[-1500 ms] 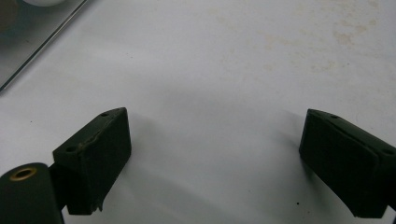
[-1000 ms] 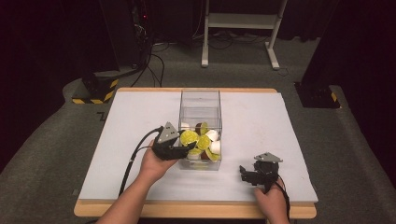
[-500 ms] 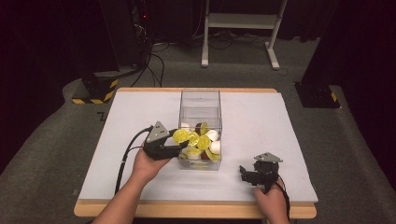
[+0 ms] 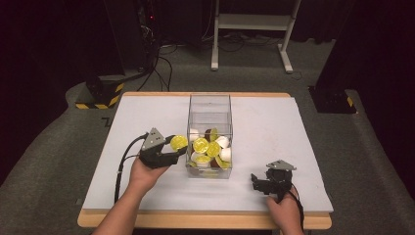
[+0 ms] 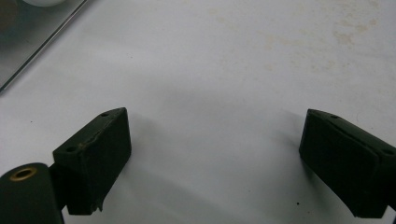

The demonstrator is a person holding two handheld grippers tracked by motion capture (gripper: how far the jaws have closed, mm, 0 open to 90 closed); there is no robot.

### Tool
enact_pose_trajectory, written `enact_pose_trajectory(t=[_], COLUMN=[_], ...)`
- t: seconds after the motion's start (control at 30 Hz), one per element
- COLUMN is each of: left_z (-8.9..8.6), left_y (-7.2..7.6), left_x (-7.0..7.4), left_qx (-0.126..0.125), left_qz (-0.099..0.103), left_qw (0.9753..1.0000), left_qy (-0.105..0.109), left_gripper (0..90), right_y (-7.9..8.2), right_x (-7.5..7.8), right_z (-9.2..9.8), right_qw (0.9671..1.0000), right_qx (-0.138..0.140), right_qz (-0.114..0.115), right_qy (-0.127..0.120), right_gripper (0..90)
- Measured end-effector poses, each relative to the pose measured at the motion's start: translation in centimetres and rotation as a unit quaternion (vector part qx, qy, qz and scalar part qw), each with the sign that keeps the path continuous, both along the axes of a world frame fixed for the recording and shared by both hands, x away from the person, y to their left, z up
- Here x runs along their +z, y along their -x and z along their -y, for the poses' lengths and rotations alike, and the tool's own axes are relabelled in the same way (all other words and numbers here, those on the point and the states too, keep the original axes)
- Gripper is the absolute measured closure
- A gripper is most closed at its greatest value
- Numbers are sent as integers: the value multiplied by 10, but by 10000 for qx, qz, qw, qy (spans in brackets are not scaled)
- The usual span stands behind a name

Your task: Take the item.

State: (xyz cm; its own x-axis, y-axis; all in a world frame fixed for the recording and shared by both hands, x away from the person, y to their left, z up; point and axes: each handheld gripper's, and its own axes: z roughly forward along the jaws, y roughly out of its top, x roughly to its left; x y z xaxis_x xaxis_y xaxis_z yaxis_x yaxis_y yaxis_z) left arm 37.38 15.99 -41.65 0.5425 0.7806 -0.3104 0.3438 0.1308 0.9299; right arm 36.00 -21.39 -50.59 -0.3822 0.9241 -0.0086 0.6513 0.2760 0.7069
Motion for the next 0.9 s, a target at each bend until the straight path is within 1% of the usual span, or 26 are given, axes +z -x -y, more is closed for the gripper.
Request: enact_pose_trajectory(t=[0.17,0.27,0.3,0.4,0.6,0.63,0.73,0.9], left_z=[-10,-16,-19,-24,-31,-33,-35,-39], left_y=[-3,-4,-5,-5,-7,-8,-9,-16], left_x=[-5,-8,-8,-10,-13,-14,-16,-19], left_qx=[169,228,242,305,433,441,490,588], left_qz=[-73,-88,-98,-97,-117,-130,-140,-135], left_qw=[9998,9997,9996,9995,9990,9989,9986,9980], left_qy=[32,-13,-61,-71,-57,-113,-166,-183], left_gripper=[398,398,398,398,398,398,398,398], right_y=[0,0,0,0,0,0,0,0], right_x=[0,0,0,0,0,0,0,0], right_z=[0,0,0,0,0,0,0,0], right_qw=[10000,10000,10000,10000,10000,10000,10000,10000], right_qx=[1,-1,0,0,-1,0,1,0], right_qz=[0,-1,0,2,1,0,1,0], right_qy=[0,-4,-4,-2,-5,-5,-5,-5], right_gripper=[91,91,91,92,92,92,92,92])
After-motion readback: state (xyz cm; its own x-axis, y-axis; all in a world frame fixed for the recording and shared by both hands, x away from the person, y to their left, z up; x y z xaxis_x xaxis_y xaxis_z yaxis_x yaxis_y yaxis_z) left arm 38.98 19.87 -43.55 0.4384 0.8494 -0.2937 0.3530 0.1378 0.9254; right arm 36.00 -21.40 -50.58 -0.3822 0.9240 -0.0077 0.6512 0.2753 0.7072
